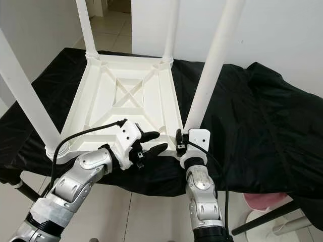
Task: Building children table
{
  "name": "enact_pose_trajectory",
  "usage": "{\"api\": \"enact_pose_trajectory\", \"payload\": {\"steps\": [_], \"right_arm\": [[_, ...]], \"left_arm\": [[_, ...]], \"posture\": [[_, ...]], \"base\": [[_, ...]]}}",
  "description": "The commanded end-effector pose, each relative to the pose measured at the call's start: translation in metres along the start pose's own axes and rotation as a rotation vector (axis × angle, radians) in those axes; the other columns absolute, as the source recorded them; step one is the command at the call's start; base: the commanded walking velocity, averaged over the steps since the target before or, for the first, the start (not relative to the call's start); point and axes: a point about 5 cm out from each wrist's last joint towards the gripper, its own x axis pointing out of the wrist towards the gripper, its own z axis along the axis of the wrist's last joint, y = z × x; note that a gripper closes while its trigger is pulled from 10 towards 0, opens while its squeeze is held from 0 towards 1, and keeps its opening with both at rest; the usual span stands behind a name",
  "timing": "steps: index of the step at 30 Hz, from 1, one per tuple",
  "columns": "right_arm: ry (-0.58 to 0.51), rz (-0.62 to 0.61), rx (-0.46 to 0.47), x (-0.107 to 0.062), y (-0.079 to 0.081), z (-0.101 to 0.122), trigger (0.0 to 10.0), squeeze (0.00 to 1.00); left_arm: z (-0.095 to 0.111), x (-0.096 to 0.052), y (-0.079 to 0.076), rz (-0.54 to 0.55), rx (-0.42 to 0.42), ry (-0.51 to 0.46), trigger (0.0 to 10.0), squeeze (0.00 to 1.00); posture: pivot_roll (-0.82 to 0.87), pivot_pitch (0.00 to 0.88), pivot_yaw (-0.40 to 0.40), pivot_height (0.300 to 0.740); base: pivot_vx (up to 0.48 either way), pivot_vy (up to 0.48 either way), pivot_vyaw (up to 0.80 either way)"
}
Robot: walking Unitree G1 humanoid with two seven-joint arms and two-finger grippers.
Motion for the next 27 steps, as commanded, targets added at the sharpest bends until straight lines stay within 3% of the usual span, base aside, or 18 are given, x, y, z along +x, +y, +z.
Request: {"api": "enact_pose_trajectory", "payload": {"steps": [1,6,7,8,16,22,23,27], "right_arm": [[0.067,-0.037,-0.008,-0.001,-0.003,-0.012,10.0,0.00],[0.052,0.008,-0.002,0.000,0.009,-0.009,10.0,0.00],[0.048,0.014,-0.002,0.000,0.010,-0.008,10.0,0.56],[0.035,0.020,-0.005,0.000,0.010,-0.007,10.0,1.00],[-0.011,0.060,-0.005,-0.003,0.001,0.000,10.0,1.00],[-0.027,0.161,0.016,-0.011,-0.006,0.001,10.0,1.00],[-0.036,0.204,0.003,-0.013,-0.010,0.001,10.0,0.00],[-0.045,0.299,-0.021,-0.015,-0.021,0.002,10.0,0.00]], "left_arm": [[0.003,0.003,0.003,0.008,0.007,-0.002,10.0,0.00],[0.005,0.004,0.010,0.032,0.013,-0.010,10.0,0.00],[0.005,0.005,0.011,0.037,0.015,-0.010,10.0,0.00],[0.005,0.005,0.012,0.040,0.018,-0.009,10.0,0.00],[0.005,0.005,0.013,0.036,0.026,-0.005,10.0,0.00],[0.003,0.002,0.012,0.016,0.019,0.002,10.0,0.00],[0.002,0.000,0.011,-0.001,0.017,0.007,10.0,0.00],[0.000,-0.004,0.010,-0.043,0.010,0.018,10.0,0.00]], "posture": [[-0.01,0.000,-0.051,0.740],[-0.01,0.000,-0.046,0.740],[-0.01,0.000,-0.044,0.740],[-0.01,0.000,-0.044,0.740],[-0.01,0.000,-0.041,0.740],[-0.02,0.000,-0.035,0.740],[-0.01,0.000,-0.033,0.740],[-0.02,0.000,-0.031,0.740]], "base": [[0.000,0.000,0.00],[0.000,0.000,0.00],[0.000,0.000,0.00],[0.000,0.000,0.00],[0.000,0.000,0.00],[0.000,0.000,0.00],[0.000,0.000,0.00],[0.000,0.000,0.00]]}}
